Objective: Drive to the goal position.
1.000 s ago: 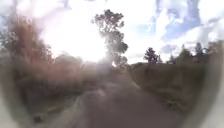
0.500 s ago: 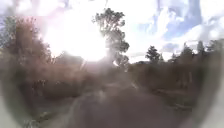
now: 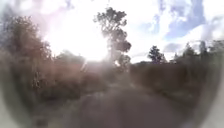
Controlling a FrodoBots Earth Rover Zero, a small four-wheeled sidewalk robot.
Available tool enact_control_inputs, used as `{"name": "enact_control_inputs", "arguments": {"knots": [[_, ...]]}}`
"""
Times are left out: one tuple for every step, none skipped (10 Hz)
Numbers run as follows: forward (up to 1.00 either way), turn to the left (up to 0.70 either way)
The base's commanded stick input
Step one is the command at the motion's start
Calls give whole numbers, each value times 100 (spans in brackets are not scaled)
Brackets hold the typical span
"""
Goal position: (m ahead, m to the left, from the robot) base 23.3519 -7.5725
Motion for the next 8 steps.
{"name": "enact_control_inputs", "arguments": {"knots": [[50,-18],[50,-49],[50,-49],[50,-49],[50,-49],[50,-49],[50,-49],[50,-49]]}}
